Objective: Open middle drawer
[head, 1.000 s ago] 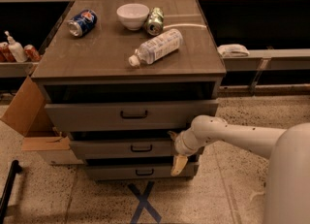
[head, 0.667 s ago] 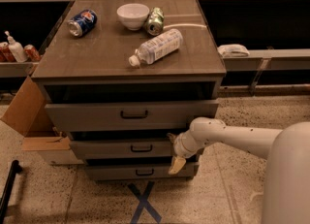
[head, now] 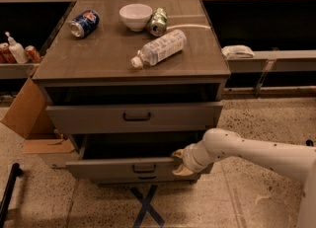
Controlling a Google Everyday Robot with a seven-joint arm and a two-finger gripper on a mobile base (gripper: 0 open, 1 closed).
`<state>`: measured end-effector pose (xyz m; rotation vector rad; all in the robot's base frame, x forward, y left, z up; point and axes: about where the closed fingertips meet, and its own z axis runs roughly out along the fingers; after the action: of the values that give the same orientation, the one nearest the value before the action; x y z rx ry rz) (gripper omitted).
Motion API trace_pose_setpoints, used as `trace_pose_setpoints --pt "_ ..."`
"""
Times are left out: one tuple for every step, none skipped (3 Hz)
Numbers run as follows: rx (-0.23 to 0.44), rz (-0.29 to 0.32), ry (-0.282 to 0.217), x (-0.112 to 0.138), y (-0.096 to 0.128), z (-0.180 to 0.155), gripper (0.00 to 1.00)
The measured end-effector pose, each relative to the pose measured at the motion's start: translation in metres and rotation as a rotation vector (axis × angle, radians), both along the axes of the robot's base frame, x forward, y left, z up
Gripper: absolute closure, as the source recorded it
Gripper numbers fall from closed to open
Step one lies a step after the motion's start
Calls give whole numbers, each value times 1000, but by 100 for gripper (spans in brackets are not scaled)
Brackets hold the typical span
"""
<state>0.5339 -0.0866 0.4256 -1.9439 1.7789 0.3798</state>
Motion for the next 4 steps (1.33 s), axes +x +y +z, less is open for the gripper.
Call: trace_pose_setpoints --pt "39 15 -6 -28 -9 11 87" --pt "68 36 -9 -42 -10 17 100" --pt "68 36 -9 -43 -10 17 83" --pt "69 38 -6 -43 -9 16 61"
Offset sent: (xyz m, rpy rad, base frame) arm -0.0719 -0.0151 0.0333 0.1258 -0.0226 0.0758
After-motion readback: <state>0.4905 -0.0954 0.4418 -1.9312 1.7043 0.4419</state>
